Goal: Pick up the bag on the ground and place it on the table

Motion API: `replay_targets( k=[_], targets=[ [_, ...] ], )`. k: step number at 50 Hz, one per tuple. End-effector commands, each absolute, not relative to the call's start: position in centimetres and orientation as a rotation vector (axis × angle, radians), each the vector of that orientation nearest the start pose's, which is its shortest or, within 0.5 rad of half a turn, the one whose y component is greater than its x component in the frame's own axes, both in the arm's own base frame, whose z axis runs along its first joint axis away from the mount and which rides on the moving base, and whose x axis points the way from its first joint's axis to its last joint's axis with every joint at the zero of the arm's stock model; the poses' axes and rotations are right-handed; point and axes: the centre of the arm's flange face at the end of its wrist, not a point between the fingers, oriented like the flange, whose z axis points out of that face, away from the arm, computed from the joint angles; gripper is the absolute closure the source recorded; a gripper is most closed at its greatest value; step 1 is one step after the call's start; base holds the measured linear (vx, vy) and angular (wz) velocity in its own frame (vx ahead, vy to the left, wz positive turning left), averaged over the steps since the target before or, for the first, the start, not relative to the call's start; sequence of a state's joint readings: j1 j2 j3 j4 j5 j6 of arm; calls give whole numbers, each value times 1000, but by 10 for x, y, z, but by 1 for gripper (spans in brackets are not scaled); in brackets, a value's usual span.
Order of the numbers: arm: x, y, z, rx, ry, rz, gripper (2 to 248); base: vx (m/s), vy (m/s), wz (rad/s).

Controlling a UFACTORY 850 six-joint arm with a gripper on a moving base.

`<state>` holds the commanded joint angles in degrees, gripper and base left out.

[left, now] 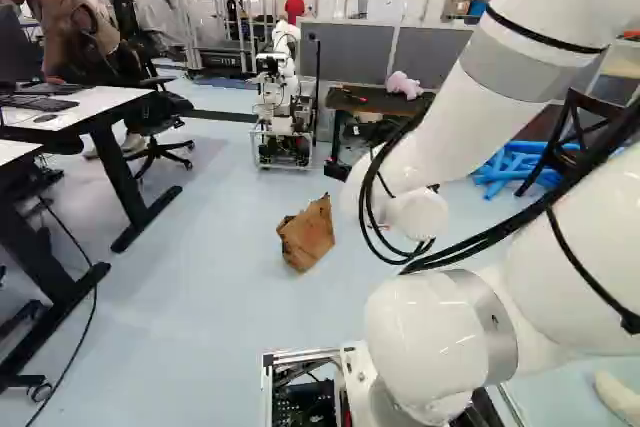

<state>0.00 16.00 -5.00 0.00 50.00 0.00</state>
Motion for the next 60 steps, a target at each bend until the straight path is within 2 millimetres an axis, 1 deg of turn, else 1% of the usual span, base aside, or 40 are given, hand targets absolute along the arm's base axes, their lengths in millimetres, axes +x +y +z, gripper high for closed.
replay_targets(
  k=[47, 60],
  targets=[
    [270, 0, 366, -2558, 0, -1824, 3, 1, 2, -4],
    [270, 0, 366, -2558, 0, -1824, 3, 92, 21, -52]
  ],
)
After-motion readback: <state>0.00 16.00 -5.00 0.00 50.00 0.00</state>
